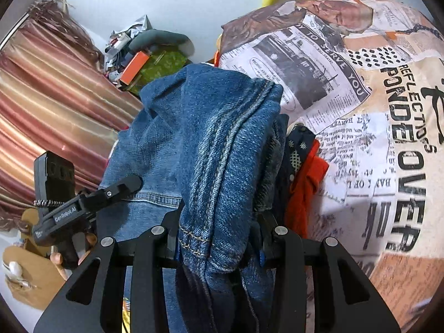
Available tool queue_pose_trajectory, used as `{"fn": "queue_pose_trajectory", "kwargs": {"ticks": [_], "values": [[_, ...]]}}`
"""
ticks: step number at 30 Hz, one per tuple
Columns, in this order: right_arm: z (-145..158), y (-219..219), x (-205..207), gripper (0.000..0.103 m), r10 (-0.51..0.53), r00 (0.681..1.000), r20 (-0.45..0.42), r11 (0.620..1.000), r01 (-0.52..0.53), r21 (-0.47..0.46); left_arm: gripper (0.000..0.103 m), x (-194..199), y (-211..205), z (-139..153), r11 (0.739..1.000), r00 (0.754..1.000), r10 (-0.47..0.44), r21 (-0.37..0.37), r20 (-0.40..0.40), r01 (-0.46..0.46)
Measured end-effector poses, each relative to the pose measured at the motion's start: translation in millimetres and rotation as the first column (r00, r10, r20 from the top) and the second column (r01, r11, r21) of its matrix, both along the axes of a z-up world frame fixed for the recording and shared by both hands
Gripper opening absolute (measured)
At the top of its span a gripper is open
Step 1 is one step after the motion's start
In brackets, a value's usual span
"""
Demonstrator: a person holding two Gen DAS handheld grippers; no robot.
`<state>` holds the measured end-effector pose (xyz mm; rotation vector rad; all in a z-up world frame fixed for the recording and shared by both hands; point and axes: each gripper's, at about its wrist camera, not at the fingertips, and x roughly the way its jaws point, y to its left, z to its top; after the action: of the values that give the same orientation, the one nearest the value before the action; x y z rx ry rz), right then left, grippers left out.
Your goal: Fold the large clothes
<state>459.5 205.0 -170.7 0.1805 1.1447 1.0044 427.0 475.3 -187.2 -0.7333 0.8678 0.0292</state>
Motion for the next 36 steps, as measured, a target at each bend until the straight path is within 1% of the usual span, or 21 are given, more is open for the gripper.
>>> {"fn": "queue_pose_trajectory", "kwargs": {"ticks": [2,4,5,6,10,11,13,16,22,26,27,28,29,31,32,34,35,36], "values": [[-3,-1,-3,0.038,0.009,1.000,0.007,1.000,-0.009,-0.015,0.054,0,3,-3,1.000,1.000,-0.018,0.002,-0.008,0.018],[-5,-3,-8,0.040,0.025,1.000,0.012,0.999,-0.025,-0.032,0.054,-3,0,-4,0.999,0.999,-0.044,0.029,-0.020,0.044],[-7,-4,-9,0.044,0.026,0.999,0.020,0.999,-0.026,-0.043,0.055,-4,-2,-1,0.998,0.998,-0.052,0.046,-0.024,0.053],[-6,-6,-13,0.045,0.025,0.999,0.037,0.998,-0.023,-0.063,0.055,-7,-6,1,0.996,0.998,-0.060,0.063,-0.027,0.062],[1,-15,-29,0.045,0.036,0.991,0.130,0.986,-0.014,-0.167,0.055,-23,-23,16,0.983,0.997,-0.071,0.168,-0.032,0.075],[2,-18,-30,0.045,0.033,0.990,0.140,0.984,-0.008,-0.179,0.055,-26,-27,19,0.980,0.997,-0.068,0.185,-0.035,0.073],[7,-27,-39,0.045,0.017,0.985,0.174,0.979,0.018,-0.202,0.055,-36,-37,27,0.968,0.998,-0.050,0.245,-0.050,0.060],[18,-42,-52,0.045,0.009,0.979,0.204,0.979,0.033,-0.203,0.055,-53,-51,38,0.950,0.998,-0.032,0.308,-0.050,0.045],[47,-64,-81,0.045,0.009,0.963,0.271,0.981,0.043,-0.187,0.055,-87,-85,67,0.917,0.999,-0.034,0.396,-0.012,0.036],[79,-81,-108,0.045,-0.002,0.934,0.358,0.986,0.061,-0.153,0.055,-116,-118,105,0.884,0.997,-0.046,0.466,0.068,0.009],[89,-85,-115,0.045,-0.006,0.923,0.386,0.988,0.065,-0.139,0.055,-126,-128,117,0.872,0.994,-0.054,0.490,0.100,-0.002],[103,-90,-126,0.045,-0.011,0.906,0.422,0.990,0.068,-0.121,0.055,-137,-139,131,0.857,0.988,-0.063,0.515,0.138,-0.018],[115,-96,-136,0.045,-0.017,0.888,0.460,0.992,0.072,-0.102,0.055,-145,-145,140,0.849,0.984,-0.070,0.528,0.162,-0.027],[136,-106,-155,0.045,-0.033,0.855,0.517,0.995,0.075,-0.061,0.055,-170,-168,165,0.822,0.967,-0.082,0.565,0.240,-0.071],[151,-114,-169,0.045,-0.044,0.834,0.550,0.997,0.073,-0.032,0.055,-178,-175,173,0.814,0.961,-0.084,0.575,0.263,-0.086],[172,-125,-191,0.045,-0.061,0.802,0.594,0.998,0.061,0.020,0.055,-205,-197,194,0.785,0.936,-0.095,0.604,0.338,-0.139],[183,-132,-204,0.045,-0.076,0.785,0.615,0.997,0.055,0.054,0.055,-213,-204,200,0.775,0.928,-0.099,0.613,0.358,-0.154],[190,-137,-214,0.045,-0.087,0.773,0.628,0.996,0.050,0.076,0.055,-226,-216,208,0.755,0.916,-0.105,0.630,0.388,-0.180]]}}
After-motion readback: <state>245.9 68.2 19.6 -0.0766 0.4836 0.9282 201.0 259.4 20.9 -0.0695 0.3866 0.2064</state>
